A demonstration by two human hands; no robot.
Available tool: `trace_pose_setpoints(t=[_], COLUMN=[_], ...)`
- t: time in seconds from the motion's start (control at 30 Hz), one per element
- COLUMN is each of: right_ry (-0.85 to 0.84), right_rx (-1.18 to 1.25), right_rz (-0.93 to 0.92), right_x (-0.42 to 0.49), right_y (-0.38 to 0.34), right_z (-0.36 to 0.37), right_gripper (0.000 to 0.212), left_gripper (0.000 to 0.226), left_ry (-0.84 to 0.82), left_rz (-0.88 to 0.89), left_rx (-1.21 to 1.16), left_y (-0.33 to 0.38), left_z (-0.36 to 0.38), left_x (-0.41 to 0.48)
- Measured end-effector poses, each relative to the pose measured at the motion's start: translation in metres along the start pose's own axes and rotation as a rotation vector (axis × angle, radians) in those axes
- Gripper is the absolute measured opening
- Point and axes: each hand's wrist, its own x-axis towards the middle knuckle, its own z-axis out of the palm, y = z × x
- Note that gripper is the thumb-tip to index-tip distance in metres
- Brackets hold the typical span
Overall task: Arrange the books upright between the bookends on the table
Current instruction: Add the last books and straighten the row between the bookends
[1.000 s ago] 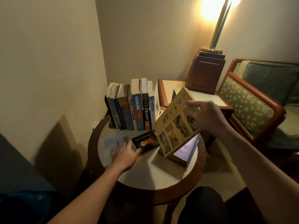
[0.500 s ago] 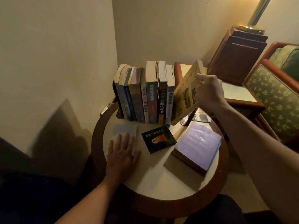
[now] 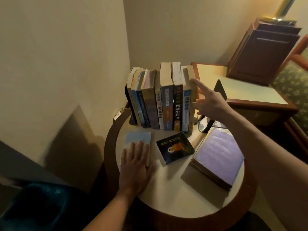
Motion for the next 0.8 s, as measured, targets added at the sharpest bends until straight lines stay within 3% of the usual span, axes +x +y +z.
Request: trace_pose_setpoints(t=[0.37,0.53,0.8], right_ry=[0.165,0.144,0.023], right_rx=[0.035,0.070,-0.135], right_rz=[-0.022,0.034,0.171], right_x=[-0.020,-0.051,-0.104], right_y=[0.008,0.014,0.055], right_z=[0.020,0.044,0.051], right_gripper=[0.086,0.088,0.059], left_gripper=[0.068,0.077,0.082], left_ry=[0.011,-0.026,0.049], left_rz=[-0.003,-0.037,-0.124], left_rx=[-0.027,-0.045,-0.079], left_y=[0.002,0.001,0.002], left_z=[-0.002,-0.002,-0.003], left_x=[-0.001,0.001,-0.003])
